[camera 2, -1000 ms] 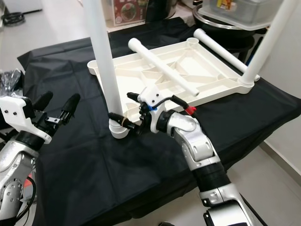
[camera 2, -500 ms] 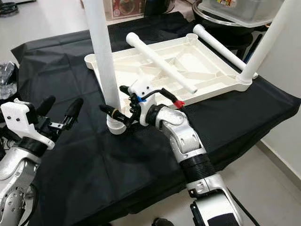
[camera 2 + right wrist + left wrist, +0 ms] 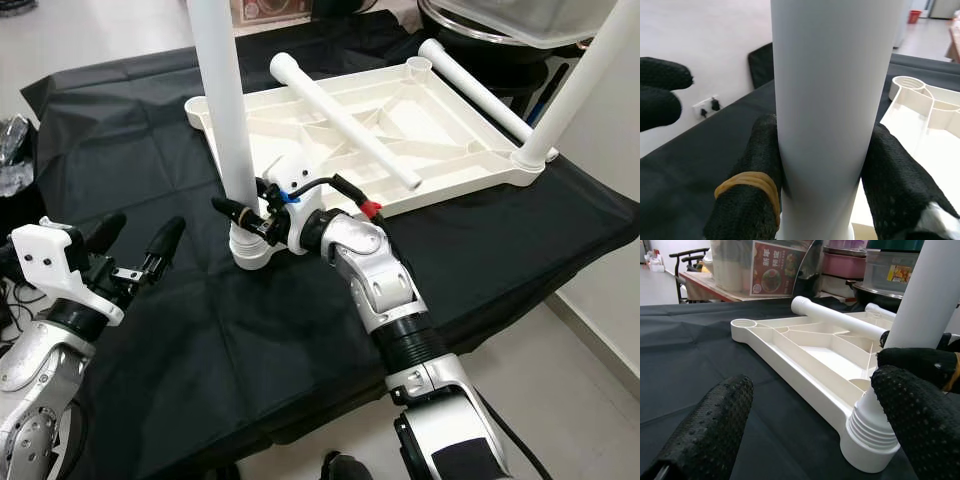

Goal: Building children table

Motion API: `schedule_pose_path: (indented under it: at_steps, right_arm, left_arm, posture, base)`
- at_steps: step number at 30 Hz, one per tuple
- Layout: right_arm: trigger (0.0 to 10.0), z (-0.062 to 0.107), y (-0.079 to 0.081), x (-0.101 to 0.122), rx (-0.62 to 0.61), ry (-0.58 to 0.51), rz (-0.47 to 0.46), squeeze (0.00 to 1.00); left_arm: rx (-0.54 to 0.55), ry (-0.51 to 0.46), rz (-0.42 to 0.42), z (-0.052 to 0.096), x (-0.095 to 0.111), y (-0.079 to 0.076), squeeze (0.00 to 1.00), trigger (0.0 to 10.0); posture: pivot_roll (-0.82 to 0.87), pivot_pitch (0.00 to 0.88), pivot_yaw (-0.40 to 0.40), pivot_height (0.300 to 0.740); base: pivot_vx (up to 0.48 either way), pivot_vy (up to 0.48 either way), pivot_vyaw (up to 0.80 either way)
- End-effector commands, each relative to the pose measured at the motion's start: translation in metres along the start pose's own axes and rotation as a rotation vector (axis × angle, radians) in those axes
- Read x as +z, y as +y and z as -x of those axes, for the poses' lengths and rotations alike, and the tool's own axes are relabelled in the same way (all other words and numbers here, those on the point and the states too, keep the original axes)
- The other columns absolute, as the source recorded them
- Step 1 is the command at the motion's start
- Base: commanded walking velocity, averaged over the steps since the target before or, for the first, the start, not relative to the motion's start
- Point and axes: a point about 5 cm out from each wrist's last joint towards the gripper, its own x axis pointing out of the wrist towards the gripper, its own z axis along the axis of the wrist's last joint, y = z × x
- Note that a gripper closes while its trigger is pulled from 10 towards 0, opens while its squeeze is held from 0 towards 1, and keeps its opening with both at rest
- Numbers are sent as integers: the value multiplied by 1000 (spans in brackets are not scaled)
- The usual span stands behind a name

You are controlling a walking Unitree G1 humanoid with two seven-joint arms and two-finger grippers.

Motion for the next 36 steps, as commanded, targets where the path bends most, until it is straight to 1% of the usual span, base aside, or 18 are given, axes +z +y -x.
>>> schedule_pose_path:
  at_steps: [1,2,4,6,7,10,15,17,23,25,26,27,28,29,30,31,33,36]
  right_arm:
    - [0,1,8,-9,-74,66,16,0]
    - [0,1,8,-9,-74,66,16,0]
    - [0,2,21,-14,-104,106,7,0]
    - [0,2,24,-15,-110,115,5,0]
    - [0,5,28,-19,-145,150,-2,0]
    - [0,15,31,-25,-257,227,-43,0]
    - [0,13,33,-25,-323,241,-79,0]
    - [0,14,32,-27,-385,255,-122,0]
    - [0,15,35,-28,-430,281,-172,0]
    - [0,15,38,-26,-402,279,-174,0]
    - [9333,15,41,-26,-378,289,-159,0]
    - [10000,14,44,-26,-353,291,-157,0]
    - [10000,14,44,-26,-353,291,-157,0]
    - [10000,17,47,-28,-339,307,-140,824]
    - [10000,17,47,-28,-339,307,-140,824]
    - [10000,19,47,-29,-340,310,-139,1000]
    - [10000,19,47,-29,-345,313,-139,1000]
    - [10000,22,41,-25,-362,298,-131,1000]
  left_arm:
    - [-5,1,-1,1,1,-3,0,10000]
    - [-5,1,-1,1,1,-3,0,10000]
    - [-7,-2,-1,1,2,-4,0,10000]
    - [-7,-3,0,1,2,-5,0,10000]
    - [-8,-4,-1,0,2,-5,0,10000]
    - [-13,-15,1,-3,5,-10,0,10000]
    - [-20,-17,-1,-4,6,-10,0,10000]
    - [-26,-17,-1,-4,5,-8,0,10000]
    - [-30,-16,-3,-4,5,-5,0,10000]
    - [-31,-16,-5,-5,5,-4,0,10000]
    - [-32,-15,-6,-5,5,-4,0,10000]
    - [-32,-15,-6,-5,4,-3,0,10000]
    - [-32,-15,-6,-5,4,-3,0,10000]
    - [-35,-13,-6,-6,4,-4,0,10000]
    - [-35,-13,-6,-6,4,-4,0,10000]
    - [-37,-13,-4,-6,3,-4,0,10000]
    - [-38,-14,-3,-7,3,-5,0,10000]
    - [-46,-15,-4,-8,3,-5,0,10000]
  posture:
    - [0,215,-44,740]
    - [0,215,-44,740]
    - [-3,212,-44,740]
    - [-4,211,-44,740]
    - [-10,206,-43,740]
    - [-15,202,-41,740]
    - [-18,198,-38,740]
    - [-17,195,-34,740]
    - [-14,195,-31,740]
    - [-15,194,-29,740]
    - [-15,194,-29,740]
    - [-17,193,-26,740]
    - [-17,193,-26,740]
    - [-17,193,-26,740]
    - [-17,193,-26,740]
    - [-17,192,-25,740]
    - [-17,192,-25,740]
    - [-16,191,-20,740]
  base:
    - [0,0,0]
    - [0,0,0]
    - [0,0,0]
    - [0,0,0]
    - [0,0,0]
    - [0,0,0]
    - [0,0,0]
    - [0,0,0]
    - [0,0,0]
    - [0,0,0]
    - [0,0,0]
    - [0,0,0]
    - [0,0,0]
    - [0,0,0]
    - [0,0,0]
    - [0,0,0]
    - [0,0,0]
    - [0,0,0]
